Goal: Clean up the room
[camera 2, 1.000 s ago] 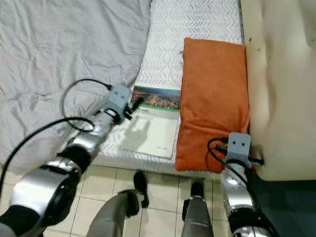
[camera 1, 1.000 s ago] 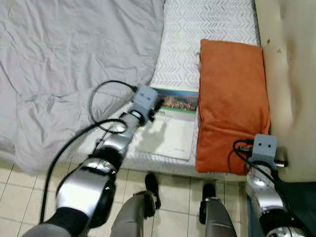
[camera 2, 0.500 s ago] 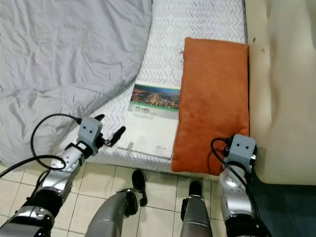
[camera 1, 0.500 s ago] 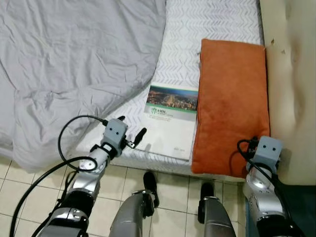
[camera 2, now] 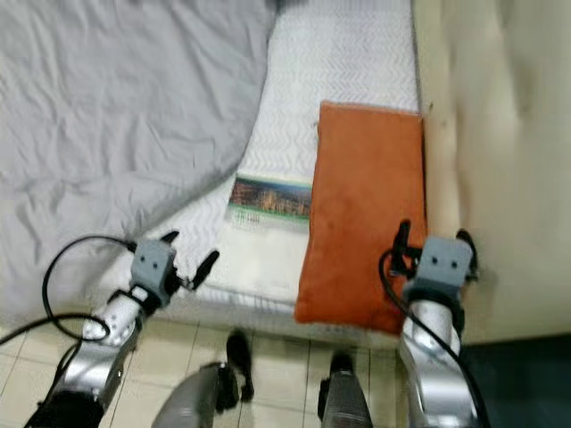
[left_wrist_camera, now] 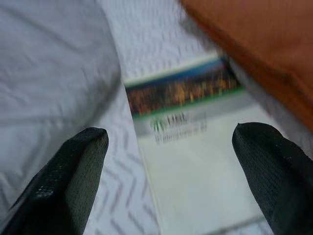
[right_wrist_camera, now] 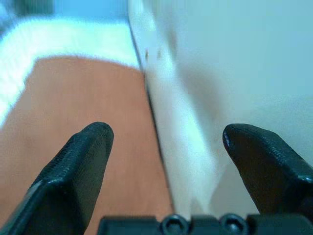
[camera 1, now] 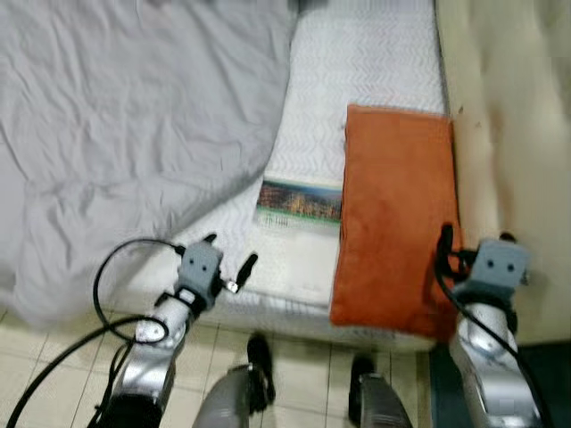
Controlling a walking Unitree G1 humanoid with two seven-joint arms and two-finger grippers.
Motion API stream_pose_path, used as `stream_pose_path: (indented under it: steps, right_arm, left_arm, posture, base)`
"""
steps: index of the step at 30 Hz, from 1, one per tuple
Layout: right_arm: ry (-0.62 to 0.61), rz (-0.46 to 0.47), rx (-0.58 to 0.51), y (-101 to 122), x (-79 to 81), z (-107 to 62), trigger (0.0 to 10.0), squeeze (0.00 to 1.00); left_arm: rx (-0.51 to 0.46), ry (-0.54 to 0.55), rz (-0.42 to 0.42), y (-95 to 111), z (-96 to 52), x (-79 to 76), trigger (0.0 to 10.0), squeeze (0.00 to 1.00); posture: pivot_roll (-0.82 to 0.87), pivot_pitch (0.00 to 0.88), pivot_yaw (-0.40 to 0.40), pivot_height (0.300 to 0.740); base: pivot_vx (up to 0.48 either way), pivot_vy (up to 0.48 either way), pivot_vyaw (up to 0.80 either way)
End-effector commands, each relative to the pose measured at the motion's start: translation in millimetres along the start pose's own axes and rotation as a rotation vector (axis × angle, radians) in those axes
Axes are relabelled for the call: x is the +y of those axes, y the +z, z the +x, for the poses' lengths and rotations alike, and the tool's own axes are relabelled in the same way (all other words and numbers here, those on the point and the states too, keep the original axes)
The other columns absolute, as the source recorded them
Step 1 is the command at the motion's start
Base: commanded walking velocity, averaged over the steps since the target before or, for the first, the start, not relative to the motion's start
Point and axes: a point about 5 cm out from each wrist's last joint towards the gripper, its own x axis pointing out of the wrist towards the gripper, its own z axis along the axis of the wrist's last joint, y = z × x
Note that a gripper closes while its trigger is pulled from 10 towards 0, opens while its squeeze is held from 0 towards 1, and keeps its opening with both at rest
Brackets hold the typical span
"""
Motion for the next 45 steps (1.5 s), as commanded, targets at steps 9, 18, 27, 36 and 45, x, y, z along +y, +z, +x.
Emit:
stream_pose_path:
  steps: [9,18,27,36,45]
  right_arm:
    - [0.167,0.164,0.186,-36,-2.5,-30.6,10.0,1.0]
    - [0.262,0.095,0.291,-70,4.7,-37.7,10.0,0.0]
    - [0.247,0.09,0.279,-75,-0.9,-33.5,10.0,0.0]
    - [0.273,0.084,0.266,-78,-1.7,-37.2,10.0,0.0]
    - [0.338,0.121,0.273,-77,12.6,-27.4,10.0,0.0]
  left_arm:
    - [0.09,0.152,-0.167,-19,-14.2,-6.9,10.0,1.0]
    - [0.103,0.159,-0.18,-18,-9.2,-13.3,10.0,0.0]
    - [0.141,0.173,-0.179,-30,-16.1,-17.3,10.0,0.0]
    - [0.107,0.195,-0.245,-28,-25.4,-20.6,10.0,0.0]
    - [0.118,0.218,-0.225,-27,-23.2,-11.4,10.0,0.0]
  posture:
    - [-0.11,0.0,0.038,0.74]
    - [-0.08,0.0,0.034,0.74]
    - [-0.09,0.0,0.032,0.74]
    - [-0.08,0.0,0.019,0.74]
    - [-0.06,0.0,0.01,0.74]
  base:
    - [0.0,0.0,0.0]
    - [0.0,0.097,0.0]
    - [0.0,0.454,-0.28]
    - [0.0,0.46,-0.68]
    - [0.0,0.465,0.0]
